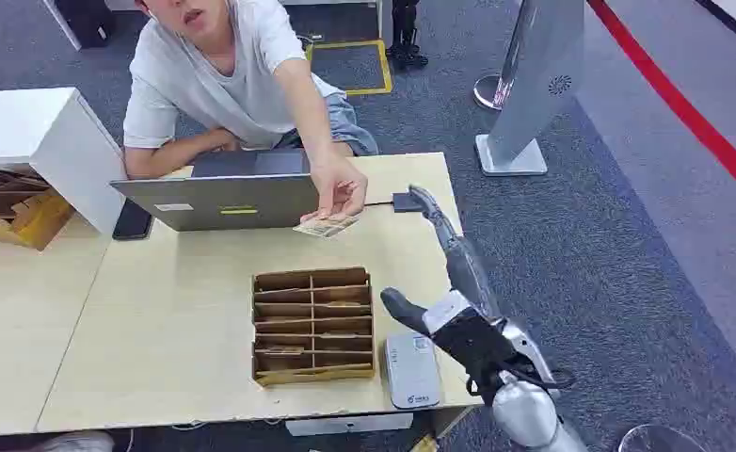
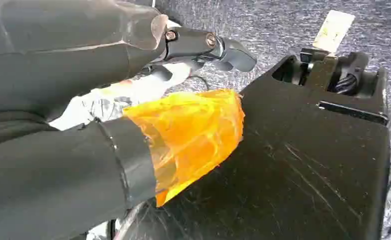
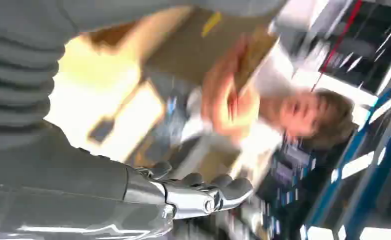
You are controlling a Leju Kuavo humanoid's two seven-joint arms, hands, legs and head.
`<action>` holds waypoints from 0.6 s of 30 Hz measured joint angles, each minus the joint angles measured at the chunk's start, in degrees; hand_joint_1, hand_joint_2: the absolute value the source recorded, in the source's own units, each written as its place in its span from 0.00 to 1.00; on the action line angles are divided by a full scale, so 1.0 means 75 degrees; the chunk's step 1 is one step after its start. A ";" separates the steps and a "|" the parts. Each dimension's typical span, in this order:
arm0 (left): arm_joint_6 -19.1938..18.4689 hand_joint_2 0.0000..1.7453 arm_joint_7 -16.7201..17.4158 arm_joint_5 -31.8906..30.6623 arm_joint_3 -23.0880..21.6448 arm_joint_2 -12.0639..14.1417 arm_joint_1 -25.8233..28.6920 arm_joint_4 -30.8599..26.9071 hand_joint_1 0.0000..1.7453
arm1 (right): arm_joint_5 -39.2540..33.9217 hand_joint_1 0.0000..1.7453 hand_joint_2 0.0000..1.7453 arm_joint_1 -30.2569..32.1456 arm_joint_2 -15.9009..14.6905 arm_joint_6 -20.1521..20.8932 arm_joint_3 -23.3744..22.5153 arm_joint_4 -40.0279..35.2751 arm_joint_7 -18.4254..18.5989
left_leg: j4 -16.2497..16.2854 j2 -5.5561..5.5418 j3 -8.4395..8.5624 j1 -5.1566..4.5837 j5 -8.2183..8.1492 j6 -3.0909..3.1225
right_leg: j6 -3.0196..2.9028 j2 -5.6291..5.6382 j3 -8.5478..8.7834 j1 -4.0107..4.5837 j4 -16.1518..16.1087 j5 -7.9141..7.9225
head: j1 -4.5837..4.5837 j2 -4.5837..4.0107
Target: Pass the card to the sensor for recognition and then transmit it.
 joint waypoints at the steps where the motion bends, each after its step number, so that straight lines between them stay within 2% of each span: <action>1: 0.0012 0.00 0.0009 -0.0003 0.0000 -0.0003 0.0002 0.0000 0.00 | 0.0407 0.00 1.00 -0.0091 -0.0003 -0.0209 0.0062 0.0000 0.0083 | 0.0000 0.0000 0.0000 0.0000 0.0000 0.0000 | 0.0000 0.0000 0.0000 0.0000 0.0000 0.0000 | 0.0000 0.0000; 4: 0.0047 0.00 0.0026 -0.0009 0.0000 -0.0006 0.0009 0.0000 0.00 | 0.1358 0.00 1.00 -0.0299 -0.0012 -0.0633 0.0265 0.0003 0.0347 | 0.0000 0.0000 0.0000 0.0000 0.0000 0.0000 | 0.0000 0.0000 0.0000 0.0000 0.0000 0.0000 | 0.0000 0.0000; 6: 0.0067 0.00 0.0038 -0.0018 0.0000 -0.0009 0.0010 0.0000 0.00 | 0.2403 0.00 1.00 -0.0437 -0.0020 -0.1072 0.0409 0.0038 0.0587 | 0.0000 0.0000 0.0000 0.0000 0.0000 0.0000 | 0.0000 0.0000 0.0000 0.0000 0.0000 0.0000 | 0.0000 0.0000; 9: 0.0076 0.00 0.0067 -0.0035 0.0000 -0.0012 0.0013 0.0000 0.00 | 0.3250 0.00 1.00 -0.0545 -0.0029 -0.1429 0.0536 0.0082 0.0799 | 0.0000 -0.0001 -0.0001 0.0000 0.0000 0.0000 | 0.0000 -0.0001 0.0000 0.0000 0.0000 0.0000 | 0.0000 0.0000; 13: 0.0079 0.00 0.0067 -0.0081 0.0000 -0.0012 0.0013 0.0000 0.00 | 0.5264 0.00 1.00 -0.0669 -0.0047 -0.2108 0.0729 0.0273 0.1297 | 0.0000 -0.0001 -0.0001 0.0000 0.0000 0.0000 | 0.0000 -0.0001 0.0000 0.0000 0.0000 0.0000 | 0.0000 0.0000; 15: 0.0079 0.00 0.0067 -0.0085 0.0000 -0.0012 0.0012 0.0000 0.00 | 0.5805 0.00 1.00 -0.0710 -0.0052 -0.2266 0.0802 0.0393 0.1411 | 0.0000 -0.0001 -0.0001 0.0000 0.0000 0.0000 | 0.0000 -0.0001 0.0000 0.0000 0.0000 0.0000 | 0.0000 0.0000; 18: 0.0079 0.00 0.0067 -0.0087 0.0000 -0.0012 0.0013 0.0000 0.00 | 0.5899 0.00 1.00 -0.0747 -0.0055 -0.2283 0.0866 0.0513 0.1461 | 0.0000 -0.0002 -0.0001 0.0000 0.0000 0.0000 | 0.0000 -0.0001 0.0000 0.0000 0.0000 0.0000 | 0.0000 0.0000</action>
